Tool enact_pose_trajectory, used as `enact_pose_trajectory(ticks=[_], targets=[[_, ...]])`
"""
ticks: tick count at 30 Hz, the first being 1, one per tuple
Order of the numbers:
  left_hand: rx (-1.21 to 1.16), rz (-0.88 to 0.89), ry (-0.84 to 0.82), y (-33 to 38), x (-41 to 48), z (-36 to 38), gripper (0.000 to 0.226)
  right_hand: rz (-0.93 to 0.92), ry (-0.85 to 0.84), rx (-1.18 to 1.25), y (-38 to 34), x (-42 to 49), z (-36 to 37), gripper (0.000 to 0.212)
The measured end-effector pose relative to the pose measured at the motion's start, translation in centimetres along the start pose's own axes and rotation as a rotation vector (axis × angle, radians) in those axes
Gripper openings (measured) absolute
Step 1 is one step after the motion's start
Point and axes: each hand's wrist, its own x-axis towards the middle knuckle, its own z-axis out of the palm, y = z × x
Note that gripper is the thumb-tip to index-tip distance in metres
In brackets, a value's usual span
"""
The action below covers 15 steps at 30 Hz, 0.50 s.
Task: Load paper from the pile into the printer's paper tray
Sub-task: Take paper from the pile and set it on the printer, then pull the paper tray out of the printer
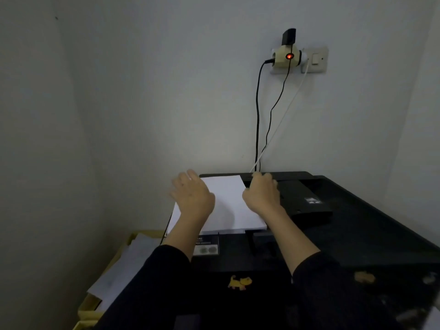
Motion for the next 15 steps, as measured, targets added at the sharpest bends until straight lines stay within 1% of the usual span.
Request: enact_pose_trajectory(ticks=[3,6,8,11,13,15], targets=[[-0.160,0.154,0.167,1.7,-2.3,-0.4,0.064,-0.069,0.150,0.099,1.2,-1.5,-1.4,0.043],[-0.260,0.235,0.246,3.2,-5.8,-0.2,0.067,-0.109,0.298,0.161,3.3,-3.7,-2.7,0.047],[-0.298,0.254,0.238,4.0,-8.3,0.2,0.067,-0.120,0.366,0.207,5.2,-5.5,-3.1,0.047],[-0.330,0.265,0.184,4.9,-12.3,1.2,0.066,-0.104,0.452,0.251,8.2,-8.5,-3.2,0.043],[-0.336,0.290,0.177,4.9,-15.0,2.1,0.064,-0.114,0.529,0.236,10.1,-10.8,-2.8,0.040],[-0.341,0.317,0.209,4.4,-17.8,3.3,0.059,-0.128,0.598,0.193,12.0,-13.4,-1.9,0.037]])
